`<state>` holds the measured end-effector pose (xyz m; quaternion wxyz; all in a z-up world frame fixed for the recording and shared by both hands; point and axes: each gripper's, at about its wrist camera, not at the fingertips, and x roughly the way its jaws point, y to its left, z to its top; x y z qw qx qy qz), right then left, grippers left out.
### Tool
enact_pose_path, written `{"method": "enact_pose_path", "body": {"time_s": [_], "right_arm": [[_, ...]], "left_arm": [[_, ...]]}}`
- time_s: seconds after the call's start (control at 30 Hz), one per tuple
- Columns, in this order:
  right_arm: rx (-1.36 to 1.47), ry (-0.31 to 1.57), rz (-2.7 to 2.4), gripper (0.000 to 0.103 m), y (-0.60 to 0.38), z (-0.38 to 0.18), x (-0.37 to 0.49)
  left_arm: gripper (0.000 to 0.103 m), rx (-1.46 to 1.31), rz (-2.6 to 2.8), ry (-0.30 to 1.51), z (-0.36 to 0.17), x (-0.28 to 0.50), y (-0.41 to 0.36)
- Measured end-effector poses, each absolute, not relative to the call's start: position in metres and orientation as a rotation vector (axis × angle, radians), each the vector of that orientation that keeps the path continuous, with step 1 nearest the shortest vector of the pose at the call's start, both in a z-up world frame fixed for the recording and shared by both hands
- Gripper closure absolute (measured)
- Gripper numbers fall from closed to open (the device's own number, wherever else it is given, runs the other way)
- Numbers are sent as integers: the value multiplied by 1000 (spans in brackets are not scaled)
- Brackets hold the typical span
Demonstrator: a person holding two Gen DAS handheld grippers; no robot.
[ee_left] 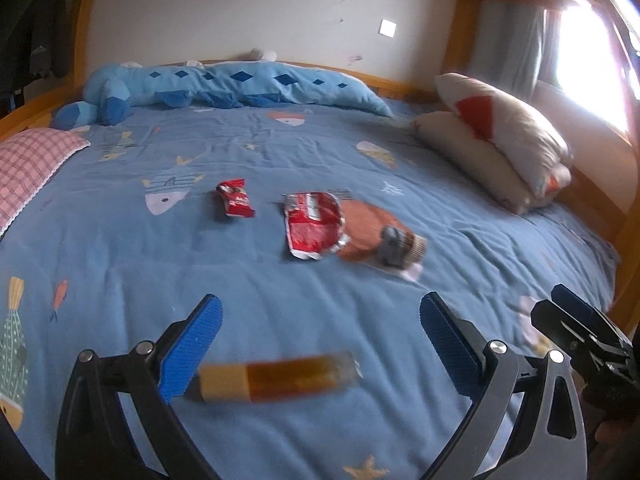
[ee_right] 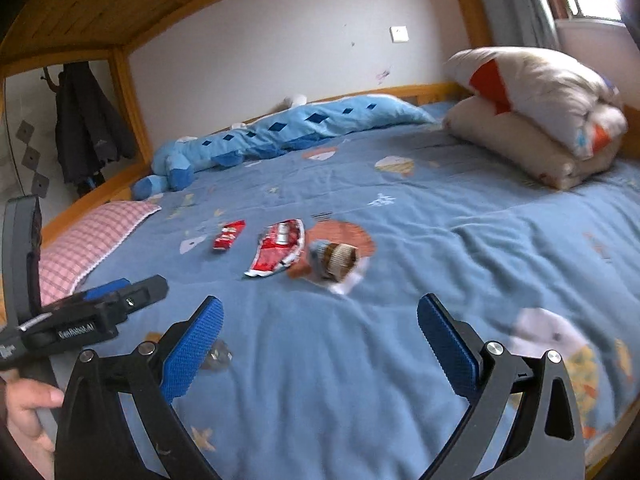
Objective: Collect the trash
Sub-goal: 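Swing both open tools back over the bed toward the wrappers, then grasp the red candy wrapper with the left tool while the right tool grasps the grey sock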
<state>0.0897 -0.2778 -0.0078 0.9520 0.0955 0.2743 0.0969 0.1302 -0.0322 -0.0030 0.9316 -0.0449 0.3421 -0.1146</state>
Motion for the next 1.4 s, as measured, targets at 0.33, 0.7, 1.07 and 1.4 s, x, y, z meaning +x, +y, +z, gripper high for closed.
{"method": "enact_pose_path", "body": {"time_s": [0.33, 0.7, 1.07, 1.4], "right_arm": [[152, 661, 225, 10, -258, -18, 169], [130, 849, 163, 33, -251, -78, 263], [171, 798, 242, 69, -246, -66, 259], [192, 793, 341, 69, -224, -54, 258]], "left_arm": [[4, -99, -199, 714, -15, 197, -14], [4, -152, -154, 802, -46, 256, 7], [4, -175, -132, 839, -56, 291, 13], [13, -181, -50, 983, -75, 363, 22]]}}
